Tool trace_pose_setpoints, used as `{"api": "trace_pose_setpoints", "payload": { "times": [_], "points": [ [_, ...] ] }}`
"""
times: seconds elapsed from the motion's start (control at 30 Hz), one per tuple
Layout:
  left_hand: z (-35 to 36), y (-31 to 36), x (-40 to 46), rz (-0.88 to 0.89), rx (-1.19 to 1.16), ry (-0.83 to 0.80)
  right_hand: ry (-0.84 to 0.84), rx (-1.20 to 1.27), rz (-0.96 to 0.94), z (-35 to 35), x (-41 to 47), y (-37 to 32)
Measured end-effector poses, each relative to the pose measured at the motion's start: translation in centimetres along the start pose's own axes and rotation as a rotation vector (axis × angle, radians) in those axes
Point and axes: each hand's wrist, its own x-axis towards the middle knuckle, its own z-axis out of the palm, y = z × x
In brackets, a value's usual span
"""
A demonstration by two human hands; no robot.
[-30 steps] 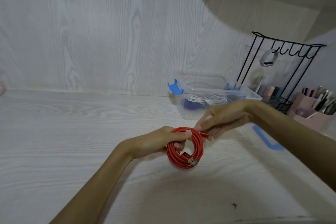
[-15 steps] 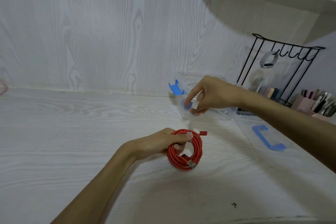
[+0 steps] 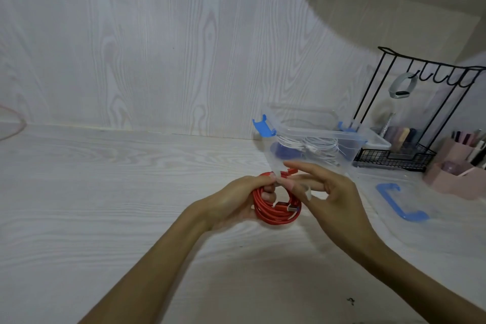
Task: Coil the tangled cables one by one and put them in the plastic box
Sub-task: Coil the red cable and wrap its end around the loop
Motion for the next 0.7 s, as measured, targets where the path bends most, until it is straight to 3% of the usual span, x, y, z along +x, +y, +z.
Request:
{"api": "trace_pose_setpoints", "payload": {
  "times": [0.2,0.37,0.5,0.57,0.63,0.67,0.7],
  "points": [
    [0.4,-0.2,0.3,-0.009,-0.106,0.000,-0.060,-0.110,-0.031,-0.3,0.0,0.3],
    [0.6,-0.2,0.3,0.089,-0.005,0.075,-0.081,-0.474,-0.199,-0.4,-0.1,0.1],
    [0.3,-0.2,0.3,0.195,0.128,0.205,-0.340,-0.551,-0.227,-1.0,-0.2,-1.2],
    [0.0,-0.1,0.4,0.188,0.173,0.175,-0.359,-0.444,-0.200,-2.3,0.7,-1.9],
    [-0.3,-0.1,0.5,0.159,0.213,0.124,-0.184,-0.269,-0.097,-3.8,2.9,-2.5],
    [-0.3,-0.1,0.5,0.146,0.222,0.107,-0.161,-0.195,0.027,-4.4,4.2,-2.5],
    [-0.3,-0.2,0.5,0.140,0.233,0.096,-0.251,-0.123,0.201,-4.8,5.6,-2.6]
  ]
}}
